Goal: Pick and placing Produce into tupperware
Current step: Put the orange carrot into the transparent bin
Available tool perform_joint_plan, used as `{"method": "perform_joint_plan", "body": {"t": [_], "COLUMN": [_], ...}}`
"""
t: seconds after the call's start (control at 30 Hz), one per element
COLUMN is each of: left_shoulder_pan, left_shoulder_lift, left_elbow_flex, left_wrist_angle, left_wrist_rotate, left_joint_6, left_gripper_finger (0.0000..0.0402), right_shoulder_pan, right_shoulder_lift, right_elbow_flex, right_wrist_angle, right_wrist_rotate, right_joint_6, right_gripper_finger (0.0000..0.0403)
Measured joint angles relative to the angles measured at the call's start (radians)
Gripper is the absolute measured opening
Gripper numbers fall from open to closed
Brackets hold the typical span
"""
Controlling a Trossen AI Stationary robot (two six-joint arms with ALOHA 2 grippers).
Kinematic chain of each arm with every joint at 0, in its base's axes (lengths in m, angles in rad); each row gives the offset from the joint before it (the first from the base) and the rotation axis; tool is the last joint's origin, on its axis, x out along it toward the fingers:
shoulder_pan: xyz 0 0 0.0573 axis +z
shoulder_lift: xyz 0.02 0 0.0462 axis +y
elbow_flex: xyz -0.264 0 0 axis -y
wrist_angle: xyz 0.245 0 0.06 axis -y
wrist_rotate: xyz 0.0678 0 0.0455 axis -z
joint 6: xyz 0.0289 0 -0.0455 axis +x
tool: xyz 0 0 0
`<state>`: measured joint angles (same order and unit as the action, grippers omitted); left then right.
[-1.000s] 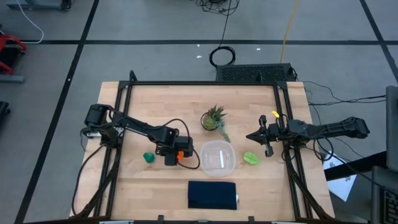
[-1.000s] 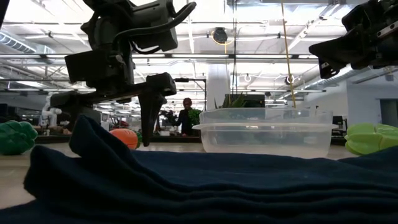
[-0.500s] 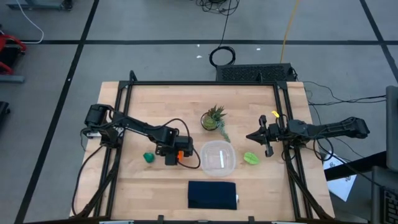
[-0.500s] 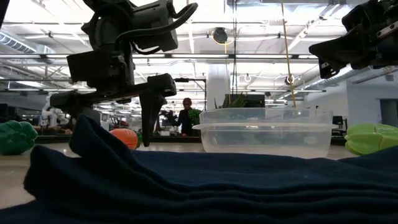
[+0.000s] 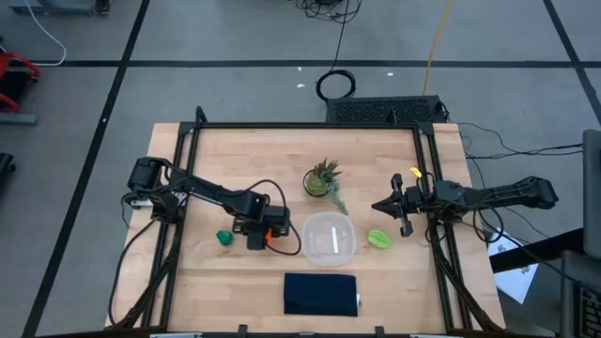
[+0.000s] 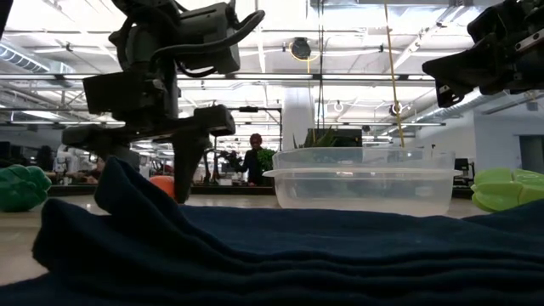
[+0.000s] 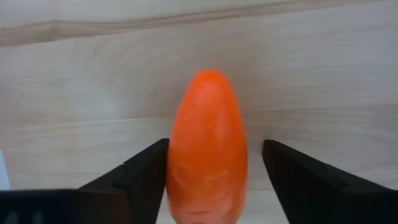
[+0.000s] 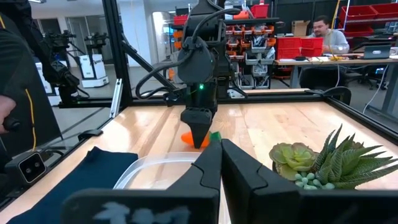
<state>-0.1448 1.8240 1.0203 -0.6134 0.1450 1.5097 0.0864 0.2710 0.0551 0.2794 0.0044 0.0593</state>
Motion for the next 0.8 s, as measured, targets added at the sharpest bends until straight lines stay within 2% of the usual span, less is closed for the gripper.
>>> {"method": "perform_joint_plan", "body": {"t": [0.53,0.7,0.8], "left_shoulder_pan": [-0.003,-0.003,-0.003], "left_shoulder_lift": [-0.019,-0.031,-0.034], "left_elbow_flex": [0.011,0.038,0.062], "left_wrist_angle": [-0.021,0.015,-0.001], "left_wrist_rotate": [-0.053,-0.079,-0.135], "left_joint_6": [-0.057,-0.134,-0.214], "left_gripper_finger": [0.0162,0.0156,0.0166], "right_shoulder_pan": [0.000,0.000,0.000], "right_shoulder_lift": [0.000,0.000,0.000], "right_elbow_flex": [0.000,0.000,0.000], "right_wrist_angle": [0.000,0.000,0.000], "right_wrist_rotate": [0.000,0.000,0.000], "right_joint_6": [0.000,0.000,0.000], "right_gripper_finger": [0.0000,0.0000,0.0000]}}
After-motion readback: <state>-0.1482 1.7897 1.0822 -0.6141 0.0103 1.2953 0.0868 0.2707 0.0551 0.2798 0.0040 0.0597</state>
